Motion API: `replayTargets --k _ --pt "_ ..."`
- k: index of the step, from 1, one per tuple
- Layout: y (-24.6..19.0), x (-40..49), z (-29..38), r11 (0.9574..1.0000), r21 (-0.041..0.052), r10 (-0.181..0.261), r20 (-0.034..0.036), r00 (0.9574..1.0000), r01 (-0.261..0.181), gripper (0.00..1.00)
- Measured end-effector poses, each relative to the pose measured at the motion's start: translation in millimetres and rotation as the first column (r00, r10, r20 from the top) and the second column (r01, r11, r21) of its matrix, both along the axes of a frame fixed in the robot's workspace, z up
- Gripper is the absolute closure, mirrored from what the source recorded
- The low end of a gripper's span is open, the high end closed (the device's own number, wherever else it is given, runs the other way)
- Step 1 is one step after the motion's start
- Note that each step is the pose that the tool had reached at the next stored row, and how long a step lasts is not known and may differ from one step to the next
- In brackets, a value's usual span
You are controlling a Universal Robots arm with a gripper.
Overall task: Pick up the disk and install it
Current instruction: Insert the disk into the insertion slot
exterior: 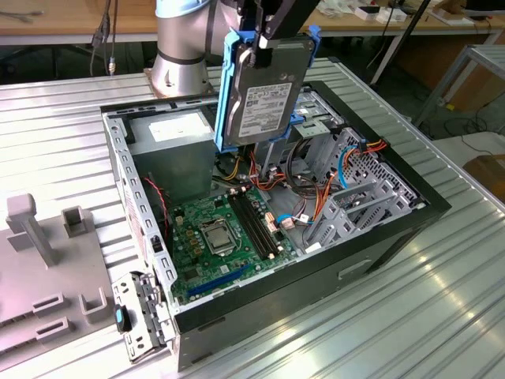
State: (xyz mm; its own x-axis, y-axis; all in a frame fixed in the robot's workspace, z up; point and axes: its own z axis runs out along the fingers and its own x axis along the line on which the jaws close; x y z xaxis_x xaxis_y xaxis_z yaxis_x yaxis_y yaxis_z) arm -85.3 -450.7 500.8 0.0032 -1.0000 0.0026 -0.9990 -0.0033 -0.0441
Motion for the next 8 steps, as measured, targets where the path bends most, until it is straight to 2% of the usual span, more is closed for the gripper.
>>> replayTargets --k 2,4,5,7,8 --pt "-14.3 0.8 -2.0 1.0000 0.0001 0.000 0.0000 1.0000 0.000 0.63" --pt "-20.1 1.6 -2.5 1.0000 0.0001 0.000 0.0000 1.0000 0.000 0.63" --pt "-23.4 4.1 -2.9 1.0000 0.0034 0.000 -0.0013 1.0000 0.000 0.63" --pt "-24.2 8.3 -3.6 0.9999 0.0130 0.000 -0.0067 1.0000 0.000 0.63" --pt "-24.8 11.0 -3.9 0.9998 0.0194 0.000 -0.0131 0.9999 0.000 0.63"
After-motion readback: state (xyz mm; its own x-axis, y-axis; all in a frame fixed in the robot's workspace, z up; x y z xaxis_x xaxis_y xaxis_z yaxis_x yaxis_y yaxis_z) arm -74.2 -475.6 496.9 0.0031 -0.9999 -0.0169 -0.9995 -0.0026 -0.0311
